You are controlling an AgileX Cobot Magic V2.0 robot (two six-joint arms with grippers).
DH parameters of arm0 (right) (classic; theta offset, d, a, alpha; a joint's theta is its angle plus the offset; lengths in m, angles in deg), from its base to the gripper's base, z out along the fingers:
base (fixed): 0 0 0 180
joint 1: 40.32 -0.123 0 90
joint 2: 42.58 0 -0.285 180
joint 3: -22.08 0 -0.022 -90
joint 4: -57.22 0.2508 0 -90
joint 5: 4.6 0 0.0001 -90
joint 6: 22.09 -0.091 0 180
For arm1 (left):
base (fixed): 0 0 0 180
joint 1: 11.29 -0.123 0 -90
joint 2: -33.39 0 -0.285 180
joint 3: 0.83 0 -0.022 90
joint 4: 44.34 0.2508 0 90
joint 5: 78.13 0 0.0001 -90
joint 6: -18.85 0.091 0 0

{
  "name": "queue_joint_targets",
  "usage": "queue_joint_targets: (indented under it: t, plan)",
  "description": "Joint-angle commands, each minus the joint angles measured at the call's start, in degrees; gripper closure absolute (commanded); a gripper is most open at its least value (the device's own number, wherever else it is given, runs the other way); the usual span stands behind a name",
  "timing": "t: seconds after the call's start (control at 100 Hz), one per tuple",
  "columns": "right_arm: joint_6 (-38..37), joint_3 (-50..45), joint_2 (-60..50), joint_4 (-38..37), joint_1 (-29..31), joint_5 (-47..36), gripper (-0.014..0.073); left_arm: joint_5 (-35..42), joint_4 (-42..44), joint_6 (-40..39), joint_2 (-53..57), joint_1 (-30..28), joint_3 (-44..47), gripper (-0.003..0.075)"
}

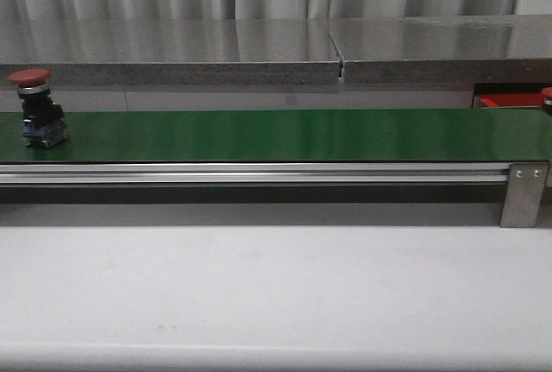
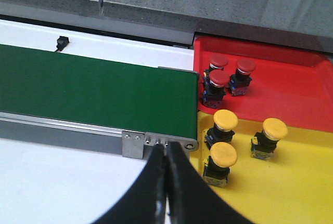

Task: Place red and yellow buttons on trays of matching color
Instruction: 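Grasp a yellow button from the table with the left gripper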

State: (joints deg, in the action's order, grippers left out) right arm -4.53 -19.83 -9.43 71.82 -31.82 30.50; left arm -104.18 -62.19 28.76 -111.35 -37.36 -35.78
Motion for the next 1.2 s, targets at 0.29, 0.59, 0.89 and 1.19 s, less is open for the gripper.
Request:
queue_joint_targets:
  t: [0.29,0.59,0.89,1.19]
  plan:
    - [0.7,1.5,0.2,0.5,0.0,-4.3,0.0712,-2.1,-1.1,0.0,12.0,0.6,0.9,0.0626]
    - [0.7,1.5,0.2,0.5,0.0,-4.3,0.0712,4.3,-1.2,0.0,25.5,3.8,15.7,0.0626]
    - [0.7,1.5,0.2,0.5,0.0,-4.3,0.0712,8.6,-1.2,0.0,38.6,9.9,29.5,0.0626]
    - [0.7,1.5,0.2,0.5,0.0,-4.3,0.0712,9.0,-1.9,0.0,46.1,14.1,37.6,0.0626]
